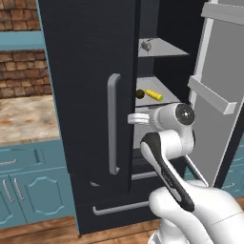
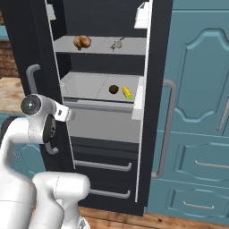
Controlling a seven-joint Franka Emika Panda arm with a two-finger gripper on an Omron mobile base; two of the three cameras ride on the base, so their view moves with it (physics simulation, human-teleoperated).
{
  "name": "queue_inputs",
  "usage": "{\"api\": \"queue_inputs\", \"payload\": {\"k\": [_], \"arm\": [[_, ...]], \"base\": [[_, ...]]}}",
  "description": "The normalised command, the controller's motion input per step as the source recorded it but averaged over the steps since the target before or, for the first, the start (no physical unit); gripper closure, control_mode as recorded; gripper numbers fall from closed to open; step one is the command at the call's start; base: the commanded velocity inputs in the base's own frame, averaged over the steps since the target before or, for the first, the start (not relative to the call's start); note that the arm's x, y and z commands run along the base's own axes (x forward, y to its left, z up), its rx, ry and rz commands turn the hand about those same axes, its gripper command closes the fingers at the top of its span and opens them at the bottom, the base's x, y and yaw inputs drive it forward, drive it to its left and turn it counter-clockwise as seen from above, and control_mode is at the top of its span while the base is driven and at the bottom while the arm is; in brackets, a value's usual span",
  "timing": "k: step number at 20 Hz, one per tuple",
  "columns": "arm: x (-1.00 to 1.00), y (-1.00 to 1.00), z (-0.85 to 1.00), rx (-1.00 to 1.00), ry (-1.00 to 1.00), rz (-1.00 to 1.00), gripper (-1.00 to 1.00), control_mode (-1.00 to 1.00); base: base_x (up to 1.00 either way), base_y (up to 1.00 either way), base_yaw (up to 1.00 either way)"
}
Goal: Gather the avocado and corn from the fridge and place them on a tray on the dining counter. Then gather the chicken drumstick and fish from the fridge and place them on the other tray.
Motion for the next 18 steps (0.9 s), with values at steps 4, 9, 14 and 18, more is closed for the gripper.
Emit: {"api": "queue_inputs", "payload": {"k": [4, 9, 14, 18], "arm": [[0.40, -0.72, -0.01, 0.36, 0.08, 0.03, -1.00, -1.00], [0.69, -0.17, 0.07, 0.27, 0.12, 0.00, -1.00, -1.00], [0.68, -0.05, 0.09, 0.20, 0.11, 0.06, -1.00, -1.00], [0.60, -0.09, 0.02, 0.23, 0.07, 0.14, -1.00, -1.00]], "base": [[0.00, 0.00, 0.00], [0.00, 0.00, 0.00], [0.00, 0.00, 0.00], [0.00, 0.00, 0.00]]}}
